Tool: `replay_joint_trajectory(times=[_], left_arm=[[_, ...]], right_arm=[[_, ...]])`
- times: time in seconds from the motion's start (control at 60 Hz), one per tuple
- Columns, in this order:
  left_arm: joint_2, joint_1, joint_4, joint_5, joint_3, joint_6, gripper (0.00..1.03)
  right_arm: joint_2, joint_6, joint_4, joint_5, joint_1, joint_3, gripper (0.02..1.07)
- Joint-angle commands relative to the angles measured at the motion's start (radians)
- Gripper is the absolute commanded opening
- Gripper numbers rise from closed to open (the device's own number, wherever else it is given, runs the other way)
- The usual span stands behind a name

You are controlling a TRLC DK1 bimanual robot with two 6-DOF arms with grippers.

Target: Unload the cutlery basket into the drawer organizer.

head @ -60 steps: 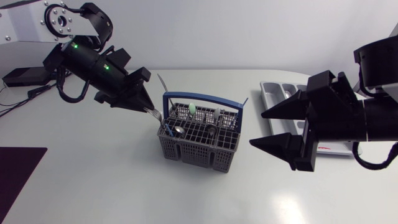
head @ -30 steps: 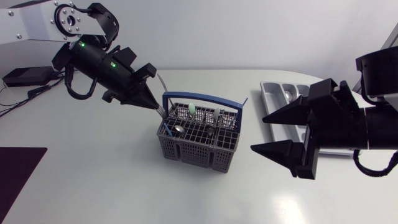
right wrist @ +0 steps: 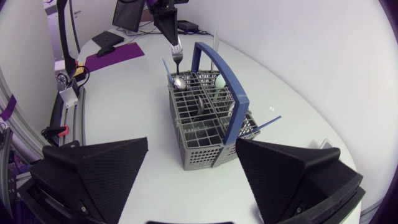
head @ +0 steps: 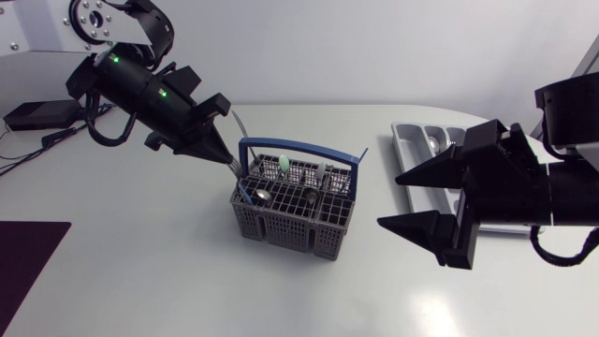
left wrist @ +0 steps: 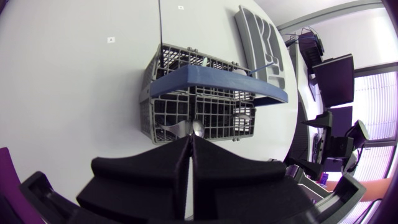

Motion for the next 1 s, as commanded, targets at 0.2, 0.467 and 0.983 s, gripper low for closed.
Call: replay_joint_trajectory(times=[0.2,0.467,0.983], left_arm=[[-0.073,0.016,-0.022,0.014,0.008,0.011,0.03],[-0.095,0.021,-0.022,0.017,0.026,-0.014,0.03],[-0.11,0.005,-0.1,0.043,0.132,0.084,0.03]], right_arm=[[0.003,0.016,0.007,0.001,0.014,-0.017,1.03],[-0.003,0.016,0.001,0.006,0.015,-0.014,1.03],[0.002,0.011,0.004,0.007,0.027,-0.028,1.03]])
